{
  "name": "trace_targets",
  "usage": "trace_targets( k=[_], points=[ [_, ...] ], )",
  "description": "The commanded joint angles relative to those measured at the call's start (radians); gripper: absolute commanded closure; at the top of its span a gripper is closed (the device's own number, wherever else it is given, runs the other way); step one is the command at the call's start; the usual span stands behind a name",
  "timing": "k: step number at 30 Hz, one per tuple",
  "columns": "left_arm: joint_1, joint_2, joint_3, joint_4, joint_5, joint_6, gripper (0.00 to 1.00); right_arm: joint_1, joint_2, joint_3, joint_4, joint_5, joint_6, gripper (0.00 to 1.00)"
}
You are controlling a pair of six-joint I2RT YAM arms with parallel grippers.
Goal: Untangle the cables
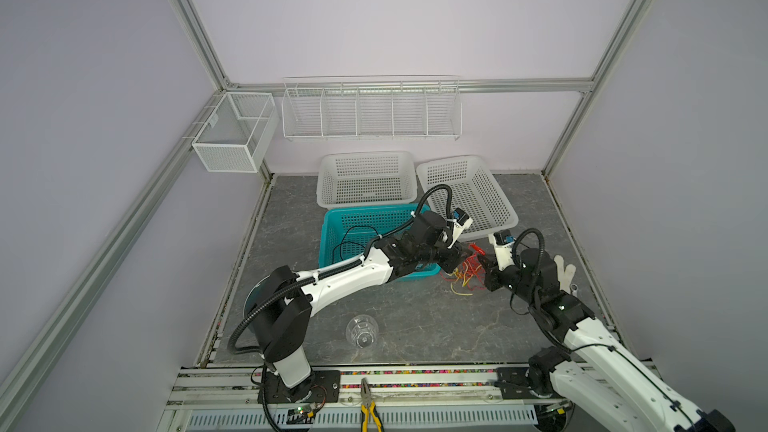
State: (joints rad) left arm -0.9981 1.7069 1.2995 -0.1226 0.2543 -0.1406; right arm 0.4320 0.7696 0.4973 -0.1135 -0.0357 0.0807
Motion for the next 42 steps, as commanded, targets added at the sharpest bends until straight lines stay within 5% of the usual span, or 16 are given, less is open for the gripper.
trace_targets(
  k=[1, 7, 20, 30, 42],
  points=[
    [-0.007, 0.024, 0.053, -0.049, -0.001, 0.015, 0.75, 0.013, -0.013, 0.006, 0.059, 0.017, -0.015, 0.94],
    [-0.007, 0.036, 0.053, -0.04, -0.014, 0.011, 1.0, 0.025, -0.012, 0.007, 0.06, 0.016, -0.023, 0.94],
    [-0.02, 0.023, 0.045, 0.019, 0.014, 0.04, 1.0, 0.057, 0.059, 0.032, 0.046, 0.012, -0.034, 0.94],
    [-0.02, -0.032, 0.005, 0.069, -0.165, 0.035, 1.0, 0.063, 0.027, 0.035, -0.017, 0.025, -0.011, 0.94],
    [0.05, -0.138, -0.078, 0.108, -0.344, -0.022, 1.0, 0.059, -0.082, 0.044, -0.168, 0.361, 0.114, 0.94]
  ],
)
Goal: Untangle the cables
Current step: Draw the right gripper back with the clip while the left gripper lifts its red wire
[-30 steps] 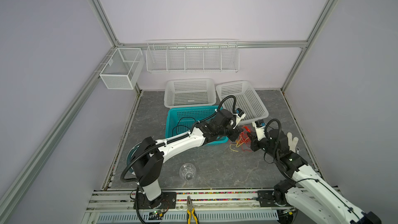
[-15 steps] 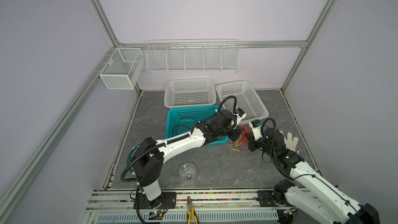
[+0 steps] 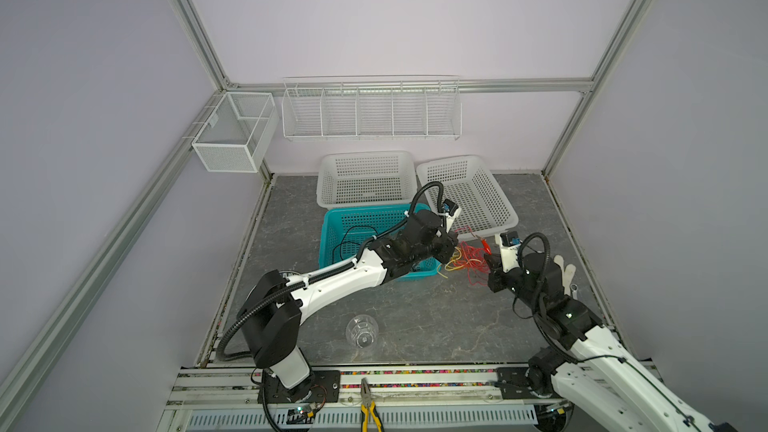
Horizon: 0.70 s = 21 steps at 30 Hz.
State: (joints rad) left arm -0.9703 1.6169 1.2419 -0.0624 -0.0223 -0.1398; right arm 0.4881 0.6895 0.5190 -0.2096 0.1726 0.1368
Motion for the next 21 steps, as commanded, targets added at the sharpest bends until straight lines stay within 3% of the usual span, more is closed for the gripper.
trace_targets(
  k=[1, 5, 9, 21],
  points=[
    [0.022, -0.059, -0.026, 0.047, -0.079, -0.02, 1.0, 0.002, 0.001, 0.022, -0.087, 0.195, 0.08, 0.94],
    [0.024, -0.116, -0.061, 0.06, -0.1, -0.017, 1.0, -0.009, 0.021, 0.025, -0.149, 0.338, 0.16, 0.94],
    [0.025, -0.168, -0.091, 0.07, -0.11, -0.016, 1.0, -0.028, 0.029, 0.02, -0.187, 0.401, 0.214, 0.94],
    [0.025, -0.303, -0.117, 0.067, -0.109, 0.008, 1.0, -0.171, 0.069, -0.021, -0.212, 0.384, 0.311, 0.94]
  ],
)
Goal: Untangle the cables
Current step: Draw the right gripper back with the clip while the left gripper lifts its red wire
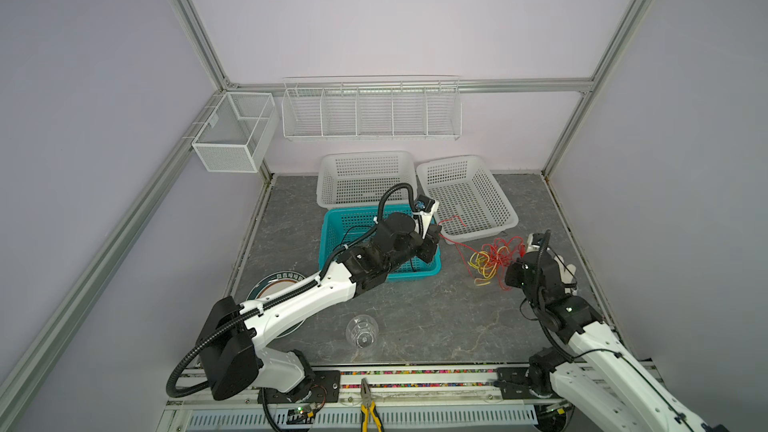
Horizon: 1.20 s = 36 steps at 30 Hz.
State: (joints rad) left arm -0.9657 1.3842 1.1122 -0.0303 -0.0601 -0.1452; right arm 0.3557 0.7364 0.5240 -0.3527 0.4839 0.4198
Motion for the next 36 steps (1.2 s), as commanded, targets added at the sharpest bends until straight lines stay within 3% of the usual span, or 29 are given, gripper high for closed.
trace_targets(
  k=[1, 13, 22, 27, 36],
  points=[
    [0.021, -0.083, 0.013, 0.032, -0.074, 0.017, 1.0, -0.046, 0.031, -0.03, -0.062, 0.07, 0.028, 0.94],
    [0.021, -0.375, 0.02, -0.052, -0.167, 0.116, 1.0, -0.18, 0.226, 0.018, -0.007, -0.046, 0.04, 0.94],
    [0.021, -0.518, 0.019, -0.092, -0.181, 0.146, 1.0, -0.265, 0.387, 0.109, -0.089, -0.151, 0.018, 0.94],
    [0.021, -0.509, 0.01, -0.088, -0.156, 0.146, 1.0, -0.269, 0.389, 0.131, -0.099, -0.222, 0.001, 0.91],
    [0.021, -0.36, -0.002, -0.047, -0.075, 0.098, 1.0, -0.266, 0.254, 0.149, -0.05, -0.398, -0.048, 0.91]
  ],
)
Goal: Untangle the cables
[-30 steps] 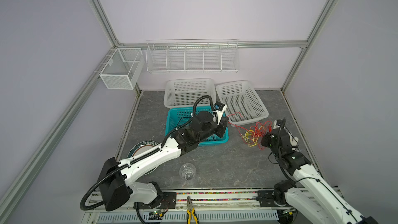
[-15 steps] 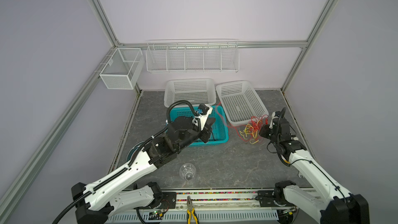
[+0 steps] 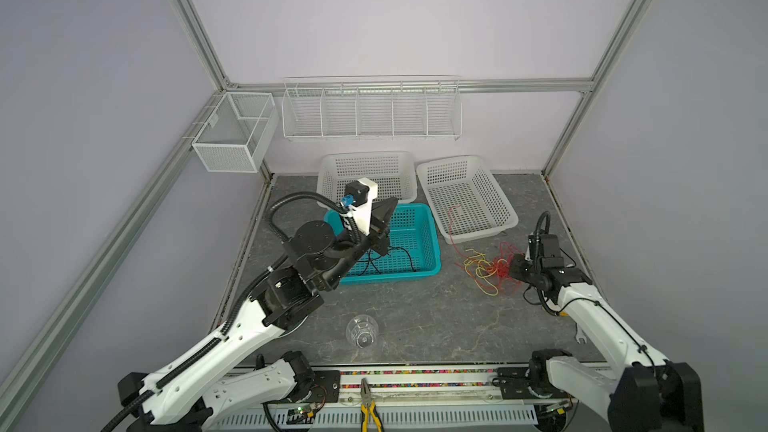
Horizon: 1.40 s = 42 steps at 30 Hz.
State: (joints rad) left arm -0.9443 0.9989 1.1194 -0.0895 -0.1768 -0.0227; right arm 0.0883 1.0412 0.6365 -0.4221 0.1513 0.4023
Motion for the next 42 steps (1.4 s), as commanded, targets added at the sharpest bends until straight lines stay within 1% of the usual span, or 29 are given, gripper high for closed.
trace_targets(
  k=[1, 2, 3, 8, 11, 14, 16, 19, 23, 29, 36, 40, 42],
  points=[
    [0.001, 0.051, -0.006, 0.017, 0.057, -0.034, 1.0, 0.001, -0.067, 0.048, 0.006, -0.071, -0.032, 0.91],
    [0.0, 0.078, -0.003, 0.02, 0.076, -0.043, 1.0, 0.001, -0.081, 0.061, -0.011, -0.076, -0.033, 0.91],
    [0.0, 0.101, 0.001, 0.022, 0.098, -0.052, 0.97, 0.001, -0.091, 0.072, -0.025, -0.083, -0.034, 0.91],
    [-0.001, 0.253, 0.022, 0.069, 0.266, -0.114, 0.73, 0.003, -0.14, 0.111, -0.08, -0.159, -0.027, 0.9],
    [-0.004, 0.34, 0.047, 0.077, 0.337, -0.143, 0.61, 0.006, -0.162, 0.122, -0.091, -0.212, -0.023, 0.88],
    [-0.024, 0.397, 0.06, 0.08, 0.329, -0.133, 0.46, 0.008, -0.159, 0.129, -0.102, -0.218, -0.022, 0.87],
    [-0.037, 0.418, 0.059, 0.091, 0.316, -0.118, 0.39, 0.01, -0.152, 0.131, -0.109, -0.216, -0.016, 0.87],
    [-0.039, 0.441, 0.056, 0.106, 0.31, -0.109, 0.34, 0.022, -0.147, 0.126, -0.109, -0.213, -0.006, 0.87],
    [-0.039, 0.445, 0.053, 0.122, 0.316, -0.094, 0.3, 0.034, -0.146, 0.108, -0.113, -0.182, 0.007, 0.87],
    [-0.039, 0.464, 0.038, 0.151, 0.319, -0.102, 0.24, 0.055, -0.136, 0.118, -0.126, -0.177, 0.017, 0.87],
    [-0.041, 0.487, 0.036, 0.163, 0.321, -0.118, 0.21, 0.092, -0.14, 0.124, -0.123, -0.163, 0.031, 0.86],
    [-0.049, 0.505, 0.034, 0.163, 0.299, -0.122, 0.2, 0.111, -0.142, 0.137, -0.13, -0.163, 0.035, 0.86],
    [-0.053, 0.518, 0.036, 0.163, 0.287, -0.123, 0.18, 0.111, -0.145, 0.143, -0.139, -0.161, 0.036, 0.86]
  ],
)
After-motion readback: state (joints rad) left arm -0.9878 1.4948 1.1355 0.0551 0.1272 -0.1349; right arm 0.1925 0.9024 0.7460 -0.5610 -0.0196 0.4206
